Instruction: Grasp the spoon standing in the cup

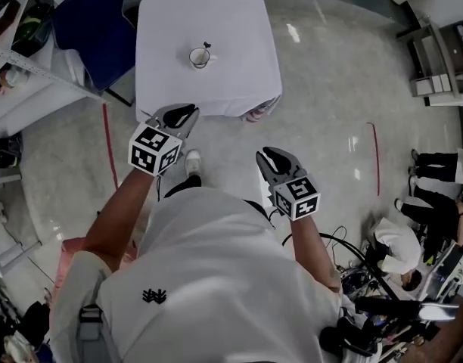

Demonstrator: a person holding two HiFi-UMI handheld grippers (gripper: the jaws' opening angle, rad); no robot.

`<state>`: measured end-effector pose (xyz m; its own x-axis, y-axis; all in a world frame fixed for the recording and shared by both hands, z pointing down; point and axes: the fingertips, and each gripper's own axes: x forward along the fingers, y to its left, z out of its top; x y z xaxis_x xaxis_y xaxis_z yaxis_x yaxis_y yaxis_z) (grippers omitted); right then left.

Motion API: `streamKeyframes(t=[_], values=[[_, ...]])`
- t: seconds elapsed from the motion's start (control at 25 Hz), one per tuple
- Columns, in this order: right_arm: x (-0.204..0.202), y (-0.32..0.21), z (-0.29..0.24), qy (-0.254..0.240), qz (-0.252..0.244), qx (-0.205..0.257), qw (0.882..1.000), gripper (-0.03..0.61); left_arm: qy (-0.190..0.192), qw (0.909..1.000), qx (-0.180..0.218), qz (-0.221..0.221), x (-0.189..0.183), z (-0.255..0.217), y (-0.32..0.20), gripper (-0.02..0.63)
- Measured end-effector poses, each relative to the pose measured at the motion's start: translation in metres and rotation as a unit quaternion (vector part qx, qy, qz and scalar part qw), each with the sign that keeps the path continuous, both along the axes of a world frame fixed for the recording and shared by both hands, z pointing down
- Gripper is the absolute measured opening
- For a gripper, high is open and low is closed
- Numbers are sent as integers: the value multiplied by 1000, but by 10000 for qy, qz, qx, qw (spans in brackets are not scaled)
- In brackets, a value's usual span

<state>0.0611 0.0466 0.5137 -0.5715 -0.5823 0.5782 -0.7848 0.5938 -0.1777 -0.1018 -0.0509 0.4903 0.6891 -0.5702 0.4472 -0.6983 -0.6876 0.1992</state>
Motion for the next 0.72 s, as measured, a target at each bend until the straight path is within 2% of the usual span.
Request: streamKeyframes(t=[0.16, 0.32, 0.52, 0.72], values=[[-24, -41, -9, 1, 315, 31, 9995, 84, -76, 9999, -33, 89, -25, 12, -73, 69], [-24, -66, -15, -55, 566, -85, 9983, 81, -130, 9996, -234, 128, -26, 33, -132, 86], [-15, -80, -11, 24, 508, -230, 9984, 78, -322, 9986, -385, 188, -19, 64, -186, 125], [-7, -116, -7, 38, 299, -250, 9992, 78, -583, 9948, -698, 467, -7, 101, -236, 168]])
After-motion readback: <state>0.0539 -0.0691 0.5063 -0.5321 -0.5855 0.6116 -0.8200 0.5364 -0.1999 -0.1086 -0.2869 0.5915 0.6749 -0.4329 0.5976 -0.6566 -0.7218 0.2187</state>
